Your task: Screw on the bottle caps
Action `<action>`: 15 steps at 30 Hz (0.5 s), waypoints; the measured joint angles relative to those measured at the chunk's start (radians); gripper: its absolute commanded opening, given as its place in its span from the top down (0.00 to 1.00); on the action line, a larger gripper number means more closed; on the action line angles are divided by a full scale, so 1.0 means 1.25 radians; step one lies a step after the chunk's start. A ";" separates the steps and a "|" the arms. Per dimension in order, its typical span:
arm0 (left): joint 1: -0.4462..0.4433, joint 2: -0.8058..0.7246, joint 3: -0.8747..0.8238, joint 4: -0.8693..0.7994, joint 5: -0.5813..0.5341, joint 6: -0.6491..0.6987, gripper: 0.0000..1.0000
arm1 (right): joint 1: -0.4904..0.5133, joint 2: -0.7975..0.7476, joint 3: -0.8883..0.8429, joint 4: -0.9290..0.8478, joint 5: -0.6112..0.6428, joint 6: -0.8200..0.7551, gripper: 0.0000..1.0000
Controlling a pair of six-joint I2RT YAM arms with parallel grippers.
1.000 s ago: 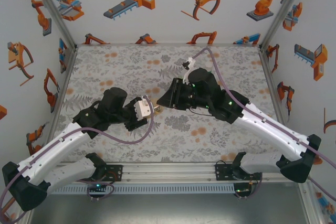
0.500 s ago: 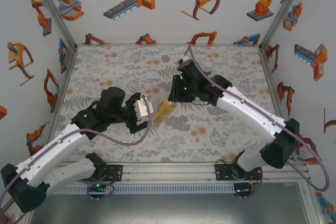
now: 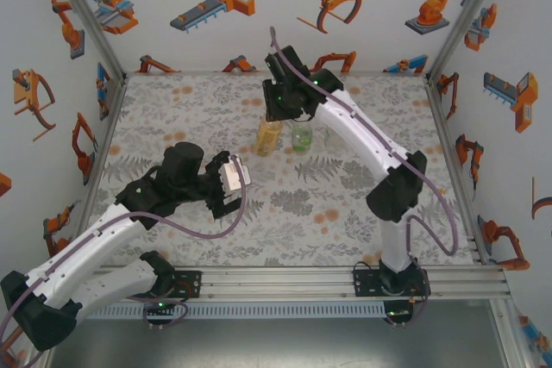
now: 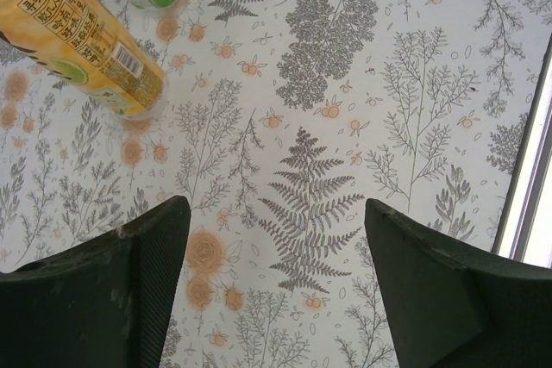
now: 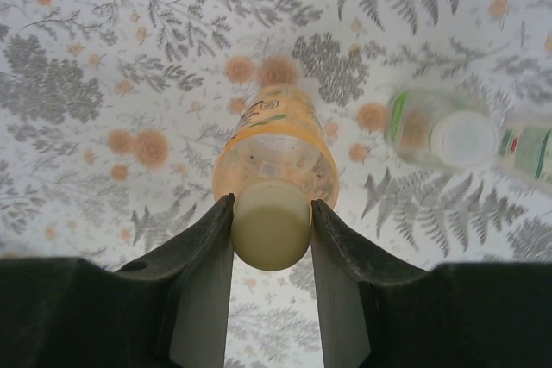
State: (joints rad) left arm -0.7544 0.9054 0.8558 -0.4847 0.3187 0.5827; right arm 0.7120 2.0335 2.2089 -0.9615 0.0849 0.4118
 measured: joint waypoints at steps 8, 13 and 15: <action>0.009 0.001 0.000 0.002 0.016 -0.002 0.25 | -0.001 0.166 0.222 -0.130 0.044 -0.081 0.90; 0.023 0.005 0.000 0.004 0.026 -0.003 0.25 | -0.002 0.190 0.248 -0.142 0.050 -0.104 0.80; 0.027 0.005 0.000 0.006 0.032 -0.004 0.25 | -0.002 0.190 0.251 -0.145 0.050 -0.110 0.74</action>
State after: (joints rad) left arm -0.7204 0.9123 0.8558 -0.4767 0.3592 0.5781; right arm 0.7090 2.2711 2.5221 -1.1431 0.1474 0.2749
